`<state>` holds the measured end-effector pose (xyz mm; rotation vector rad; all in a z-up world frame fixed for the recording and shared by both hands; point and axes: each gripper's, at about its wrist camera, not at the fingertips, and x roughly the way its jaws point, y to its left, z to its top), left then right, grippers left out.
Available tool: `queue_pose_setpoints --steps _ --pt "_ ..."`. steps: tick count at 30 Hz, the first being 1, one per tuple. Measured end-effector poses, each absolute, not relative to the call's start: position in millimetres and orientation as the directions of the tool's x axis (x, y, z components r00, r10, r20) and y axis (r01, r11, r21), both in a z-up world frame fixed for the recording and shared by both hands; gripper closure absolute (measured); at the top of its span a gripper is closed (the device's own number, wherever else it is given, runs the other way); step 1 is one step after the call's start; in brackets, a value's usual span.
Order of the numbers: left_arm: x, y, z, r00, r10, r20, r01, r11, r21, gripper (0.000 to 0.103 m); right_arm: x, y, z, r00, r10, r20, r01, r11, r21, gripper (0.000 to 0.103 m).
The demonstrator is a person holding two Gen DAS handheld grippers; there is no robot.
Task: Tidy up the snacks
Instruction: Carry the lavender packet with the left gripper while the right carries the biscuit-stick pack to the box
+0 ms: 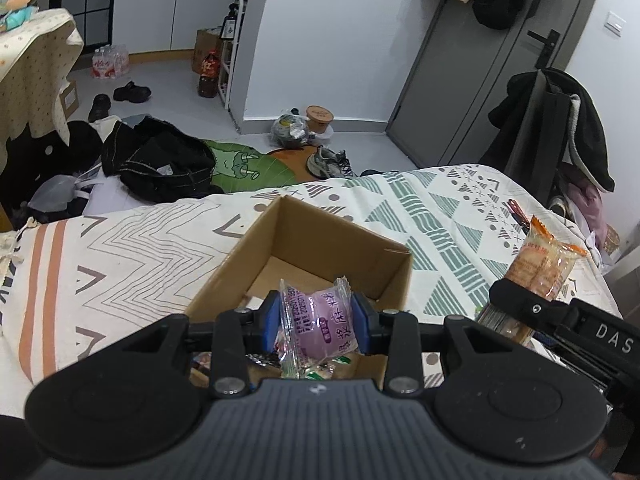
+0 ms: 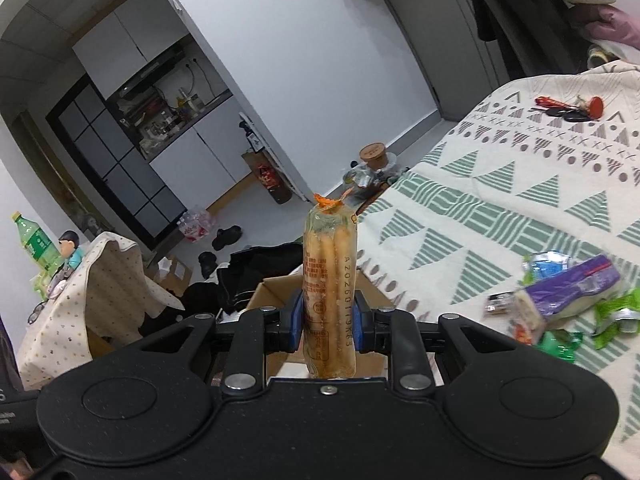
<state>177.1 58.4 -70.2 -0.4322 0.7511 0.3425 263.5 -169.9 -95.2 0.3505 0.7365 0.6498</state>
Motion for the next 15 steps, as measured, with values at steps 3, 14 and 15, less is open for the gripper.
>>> queue_pose_setpoints --steps 3,14,15 --pt "179.2 66.4 -74.2 0.677 0.137 -0.723 -0.453 0.852 -0.262 0.067 265.0 -158.9 -98.8 0.549 0.661 -0.512 -0.425 0.748 0.510 0.080" --pt "192.6 87.8 -92.4 0.660 0.111 -0.743 -0.463 0.839 -0.286 0.067 266.4 -132.6 -113.7 0.507 0.660 -0.554 -0.436 0.751 0.495 0.080" --pt "194.1 89.0 -94.5 0.657 0.107 -0.746 -0.463 0.838 -0.288 0.067 266.7 -131.1 -115.0 0.505 0.659 -0.558 -0.436 0.752 0.494 0.080"
